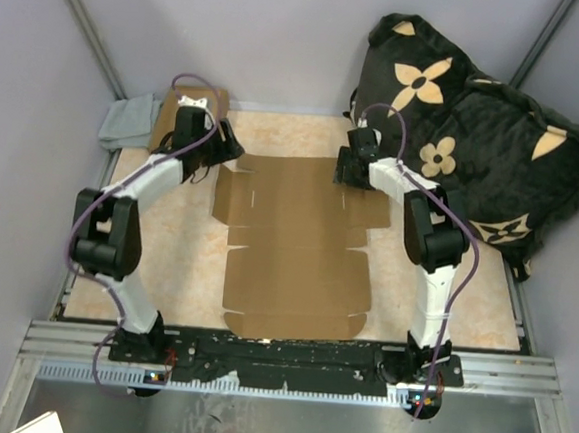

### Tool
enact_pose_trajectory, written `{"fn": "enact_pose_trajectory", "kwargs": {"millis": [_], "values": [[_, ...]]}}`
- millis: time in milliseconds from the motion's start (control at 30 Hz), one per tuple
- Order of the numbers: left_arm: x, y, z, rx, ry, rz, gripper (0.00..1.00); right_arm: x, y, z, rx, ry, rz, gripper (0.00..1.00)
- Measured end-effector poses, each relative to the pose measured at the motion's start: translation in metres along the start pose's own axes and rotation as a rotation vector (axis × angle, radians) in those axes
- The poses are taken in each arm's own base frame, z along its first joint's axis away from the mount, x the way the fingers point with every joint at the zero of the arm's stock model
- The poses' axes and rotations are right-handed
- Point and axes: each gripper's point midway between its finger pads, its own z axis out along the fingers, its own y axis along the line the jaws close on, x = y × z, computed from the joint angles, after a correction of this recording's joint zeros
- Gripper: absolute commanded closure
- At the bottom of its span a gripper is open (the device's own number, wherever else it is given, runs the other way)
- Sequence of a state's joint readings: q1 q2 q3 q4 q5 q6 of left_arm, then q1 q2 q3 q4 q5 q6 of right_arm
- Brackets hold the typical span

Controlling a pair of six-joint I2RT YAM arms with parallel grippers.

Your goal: Fold the paper box

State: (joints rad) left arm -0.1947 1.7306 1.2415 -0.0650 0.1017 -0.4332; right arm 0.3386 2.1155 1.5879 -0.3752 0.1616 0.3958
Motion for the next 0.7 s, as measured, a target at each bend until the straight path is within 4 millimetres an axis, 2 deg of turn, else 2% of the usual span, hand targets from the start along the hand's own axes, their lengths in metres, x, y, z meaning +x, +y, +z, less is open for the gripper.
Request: {"fn": "enact_pose_trajectory", "kwargs": {"millis": [133,267,367,467,700], "values": [[-0.005,0.002,0.039,-0.021,0.026,0.022,0.28,0.031,0.003,-0.016,-0.005,0.026,-0.018,0.32],[0.001,0.015,0.064,-0.068,0.052,0.052,0.28,0.047,0.009,-0.039,-0.036,0.016,-0.019,0.34],[0.004,0.022,0.078,-0.091,0.066,0.073,0.28,0.051,0.012,-0.055,-0.069,0.002,-0.006,0.35],[0.004,0.024,0.090,-0.102,0.078,0.090,0.28,0.048,0.014,-0.062,-0.093,-0.016,0.005,0.35],[0.009,0.017,0.106,-0.095,0.096,0.126,0.30,0.059,0.015,-0.060,-0.112,0.010,0.005,0.36]]}}
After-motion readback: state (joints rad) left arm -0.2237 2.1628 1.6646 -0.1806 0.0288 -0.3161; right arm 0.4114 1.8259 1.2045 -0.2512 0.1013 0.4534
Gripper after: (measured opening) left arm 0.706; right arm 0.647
